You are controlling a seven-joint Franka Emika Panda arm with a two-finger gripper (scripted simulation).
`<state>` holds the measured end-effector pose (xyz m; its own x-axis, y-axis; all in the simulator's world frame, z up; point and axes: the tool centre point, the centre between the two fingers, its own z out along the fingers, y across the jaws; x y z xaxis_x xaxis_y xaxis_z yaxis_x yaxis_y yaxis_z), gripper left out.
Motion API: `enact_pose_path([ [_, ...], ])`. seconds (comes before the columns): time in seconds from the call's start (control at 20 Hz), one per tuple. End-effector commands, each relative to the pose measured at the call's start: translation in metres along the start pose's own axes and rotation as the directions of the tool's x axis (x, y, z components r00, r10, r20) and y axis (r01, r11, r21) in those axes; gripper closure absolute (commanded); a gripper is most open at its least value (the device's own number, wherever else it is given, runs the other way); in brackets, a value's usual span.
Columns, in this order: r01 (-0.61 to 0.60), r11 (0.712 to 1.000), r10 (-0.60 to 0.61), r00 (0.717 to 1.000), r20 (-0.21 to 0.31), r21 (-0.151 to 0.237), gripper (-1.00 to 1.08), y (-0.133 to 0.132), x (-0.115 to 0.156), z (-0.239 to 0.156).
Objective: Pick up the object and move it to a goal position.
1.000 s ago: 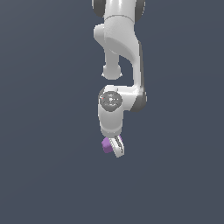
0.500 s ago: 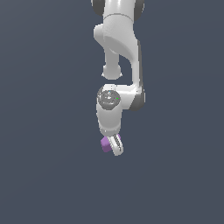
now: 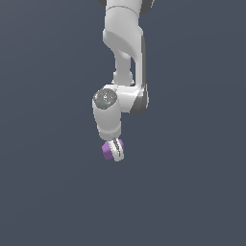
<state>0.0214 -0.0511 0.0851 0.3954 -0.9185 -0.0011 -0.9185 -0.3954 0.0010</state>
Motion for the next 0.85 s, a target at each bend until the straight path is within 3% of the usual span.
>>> enact_pose_path([
  [0.0,-0.001,1.0,0.001,1.0,0.0,0.001,1.08,0.02,0.012,-0.005],
  [0.45,-0.001,1.0,0.001,1.0,0.0,0.001,1.08,0.08,0.047,-0.019],
  [0.8,-0.001,1.0,0.001,1.0,0.0,0.001,1.08,0.097,0.058,-0.024],
])
